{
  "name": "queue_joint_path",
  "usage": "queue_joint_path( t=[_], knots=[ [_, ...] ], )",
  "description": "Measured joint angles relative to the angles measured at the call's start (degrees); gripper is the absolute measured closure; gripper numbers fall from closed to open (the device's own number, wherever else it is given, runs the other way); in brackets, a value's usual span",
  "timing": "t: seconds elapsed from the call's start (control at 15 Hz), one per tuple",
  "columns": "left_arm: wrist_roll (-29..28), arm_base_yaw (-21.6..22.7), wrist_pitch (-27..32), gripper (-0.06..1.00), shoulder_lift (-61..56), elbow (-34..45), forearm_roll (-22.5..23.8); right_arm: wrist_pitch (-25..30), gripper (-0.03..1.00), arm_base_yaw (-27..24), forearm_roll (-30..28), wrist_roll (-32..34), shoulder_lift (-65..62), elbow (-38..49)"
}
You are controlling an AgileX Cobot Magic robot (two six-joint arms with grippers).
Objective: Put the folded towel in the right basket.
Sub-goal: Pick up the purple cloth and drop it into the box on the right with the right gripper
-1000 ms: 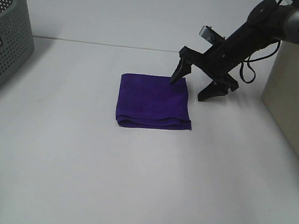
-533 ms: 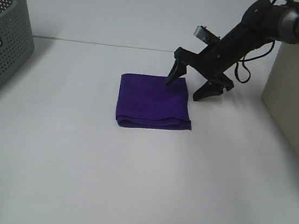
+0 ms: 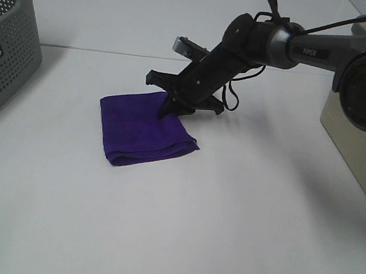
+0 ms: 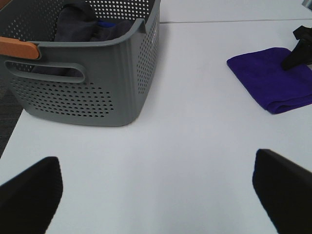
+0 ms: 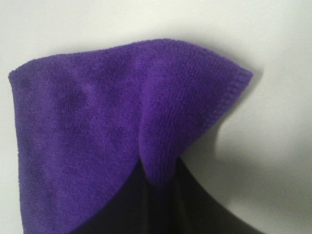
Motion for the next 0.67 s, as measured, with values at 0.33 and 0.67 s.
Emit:
queue_joint_path(
  t=[0.33, 0.67],
  knots=[
    [0.0, 0.0, 0.0, -0.05, 0.0, 0.0, 0.3, 6.2, 0.90, 0.9, -2.1, -0.1, -2.3, 0.5],
    [0.0, 0.0, 0.0, -0.05, 0.0, 0.0, 0.5, 19.6, 0.90, 0.9, -11.3, -1.8, -20.5, 0.9]
  ],
)
